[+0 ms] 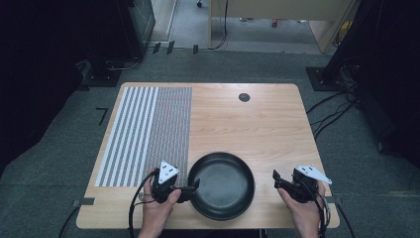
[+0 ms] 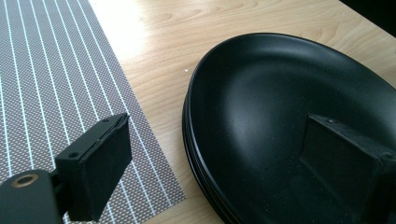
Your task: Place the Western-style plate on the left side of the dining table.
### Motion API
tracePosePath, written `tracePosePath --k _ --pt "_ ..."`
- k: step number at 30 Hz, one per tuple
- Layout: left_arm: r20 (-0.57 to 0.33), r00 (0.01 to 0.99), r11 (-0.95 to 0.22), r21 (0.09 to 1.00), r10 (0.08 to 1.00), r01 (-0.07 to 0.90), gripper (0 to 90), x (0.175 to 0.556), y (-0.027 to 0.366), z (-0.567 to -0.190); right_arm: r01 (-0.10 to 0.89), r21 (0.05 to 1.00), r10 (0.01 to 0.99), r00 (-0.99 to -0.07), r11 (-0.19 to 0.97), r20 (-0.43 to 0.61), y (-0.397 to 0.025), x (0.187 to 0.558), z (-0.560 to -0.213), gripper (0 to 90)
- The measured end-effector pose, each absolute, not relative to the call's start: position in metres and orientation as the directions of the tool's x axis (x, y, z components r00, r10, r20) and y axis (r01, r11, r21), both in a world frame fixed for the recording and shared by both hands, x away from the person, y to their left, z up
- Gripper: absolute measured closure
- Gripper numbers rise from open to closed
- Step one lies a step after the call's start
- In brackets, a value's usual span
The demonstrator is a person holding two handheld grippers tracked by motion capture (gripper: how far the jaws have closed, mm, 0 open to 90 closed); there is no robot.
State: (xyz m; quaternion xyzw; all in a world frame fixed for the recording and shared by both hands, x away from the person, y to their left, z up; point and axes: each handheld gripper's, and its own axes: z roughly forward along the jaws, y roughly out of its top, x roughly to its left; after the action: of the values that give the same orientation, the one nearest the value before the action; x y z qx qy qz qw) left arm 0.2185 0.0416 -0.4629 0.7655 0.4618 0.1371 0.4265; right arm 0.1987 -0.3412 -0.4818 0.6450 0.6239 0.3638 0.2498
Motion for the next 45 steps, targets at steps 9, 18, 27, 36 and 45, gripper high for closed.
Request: tracePosePath --k 9,18,27,36,45 --pt "-0.195 0.532 -0.213 0.764 0.824 0.609 11.3 0.217 0.04 -0.468 0.604 0.794 0.974 -0.134 -0.063 0.18 -0.309 0.193 -0.477 41.5" --pt "-0.196 0.537 -0.219 0.759 0.821 0.613 25.5 0.215 0.04 -0.47 0.613 0.785 0.953 -0.174 -0.094 0.249 -0.289 0.189 -0.48 57.7" --pt "-0.207 0.55 -0.23 0.75 0.809 0.62 49.2 0.214 0.039 -0.474 0.652 0.752 0.923 -0.225 -0.095 0.312 -0.276 0.189 -0.482 71.7" --pt "-0.201 0.546 -0.24 0.74 0.813 0.629 57.2 0.214 0.039 -0.478 0.646 0.748 0.906 -0.209 -0.154 0.367 -0.279 0.191 -0.492 77.0" --pt "-0.207 0.544 -0.236 0.737 0.813 0.633 58.4 0.214 0.04 -0.478 0.638 0.75 0.909 -0.188 -0.176 0.373 -0.278 0.191 -0.493 82.7"
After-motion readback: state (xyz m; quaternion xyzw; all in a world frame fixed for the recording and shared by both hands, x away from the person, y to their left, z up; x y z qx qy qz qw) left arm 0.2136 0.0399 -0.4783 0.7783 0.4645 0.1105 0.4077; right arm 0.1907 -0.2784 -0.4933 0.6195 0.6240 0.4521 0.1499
